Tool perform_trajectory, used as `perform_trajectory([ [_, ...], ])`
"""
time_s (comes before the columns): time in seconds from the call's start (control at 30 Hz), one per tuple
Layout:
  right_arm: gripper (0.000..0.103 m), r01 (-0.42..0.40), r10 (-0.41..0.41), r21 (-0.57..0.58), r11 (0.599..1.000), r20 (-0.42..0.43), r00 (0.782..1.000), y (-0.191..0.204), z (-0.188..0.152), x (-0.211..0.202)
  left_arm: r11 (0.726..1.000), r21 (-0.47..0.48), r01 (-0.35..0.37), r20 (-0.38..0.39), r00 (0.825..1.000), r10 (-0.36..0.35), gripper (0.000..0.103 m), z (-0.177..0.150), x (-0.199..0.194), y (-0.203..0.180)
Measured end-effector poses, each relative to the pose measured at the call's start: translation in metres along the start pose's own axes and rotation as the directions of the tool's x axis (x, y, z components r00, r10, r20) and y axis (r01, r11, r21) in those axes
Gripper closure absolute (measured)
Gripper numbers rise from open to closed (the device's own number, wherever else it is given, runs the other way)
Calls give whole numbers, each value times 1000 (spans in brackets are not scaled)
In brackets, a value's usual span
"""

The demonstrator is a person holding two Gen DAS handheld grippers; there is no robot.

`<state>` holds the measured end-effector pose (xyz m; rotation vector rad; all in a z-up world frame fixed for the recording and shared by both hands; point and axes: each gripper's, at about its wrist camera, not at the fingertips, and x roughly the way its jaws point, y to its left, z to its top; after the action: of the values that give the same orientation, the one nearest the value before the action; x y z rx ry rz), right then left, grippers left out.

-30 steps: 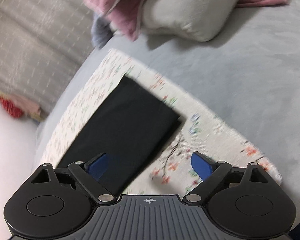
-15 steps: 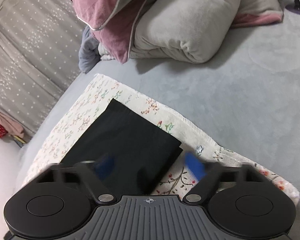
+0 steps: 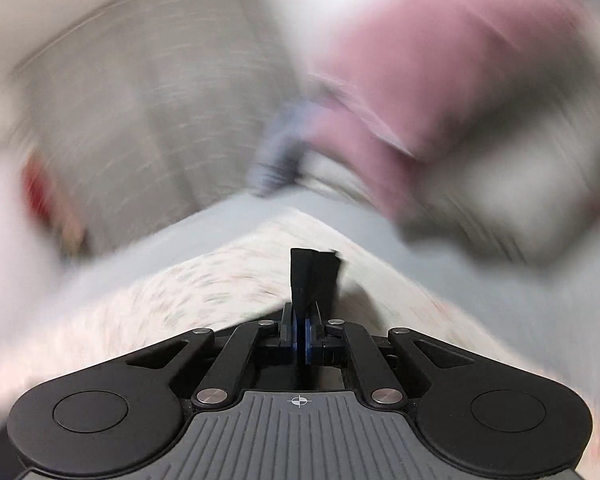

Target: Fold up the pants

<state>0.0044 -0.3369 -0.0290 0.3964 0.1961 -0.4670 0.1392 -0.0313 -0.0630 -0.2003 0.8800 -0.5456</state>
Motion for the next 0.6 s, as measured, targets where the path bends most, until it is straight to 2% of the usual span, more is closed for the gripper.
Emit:
perform_trajectory([
  [0.03,99,-35,39,-148,988,28,999,29,-6,-2,999,-45,8,15,1000,-8,24,5,-2,9],
  [0.07,98,-84,99,-295,952,36,994,59,-15,-5,996,-87,12,33,999,-9,22,8,-4,19],
  [0.1,98,-143,166,-422,895,19,986,87,-27,-7,992,-123,9,49,999,-3,22,11,-6,28],
  [0.17,99,-247,258,-640,728,-78,963,143,-65,-12,982,-187,14,55,998,-3,21,11,-7,44],
  [0.2,99,-297,275,-723,623,-153,949,168,-89,-15,977,-211,25,44,999,-16,21,10,-6,49],
  [0.23,99,-343,283,-767,542,-217,934,185,-110,-19,973,-227,38,40,999,-30,21,9,-5,53],
  [0.27,99,-383,288,-785,487,-269,919,196,-127,-22,970,-236,50,41,998,-41,21,8,-6,56],
  [0.3,99,-409,291,-788,460,-302,908,204,-139,-25,970,-237,56,42,998,-47,21,7,-6,56],
  [0.4,97,-378,271,-828,414,-285,920,213,-153,-31,972,-225,69,41,997,-61,18,9,-8,57],
  [0.47,90,-399,270,-795,457,-304,914,210,-145,-29,970,-231,79,38,997,-72,18,9,-6,54],
  [0.53,71,-398,258,-761,513,-306,916,207,-136,-26,967,-235,100,29,995,-95,17,10,-4,53],
  [0.57,61,-390,250,-756,525,-301,920,205,-134,-25,965,-236,111,24,994,-108,17,13,-3,53],
  [0.6,56,-379,241,-756,533,-294,925,204,-131,-24,964,-237,122,17,993,-121,16,14,-2,51],
])
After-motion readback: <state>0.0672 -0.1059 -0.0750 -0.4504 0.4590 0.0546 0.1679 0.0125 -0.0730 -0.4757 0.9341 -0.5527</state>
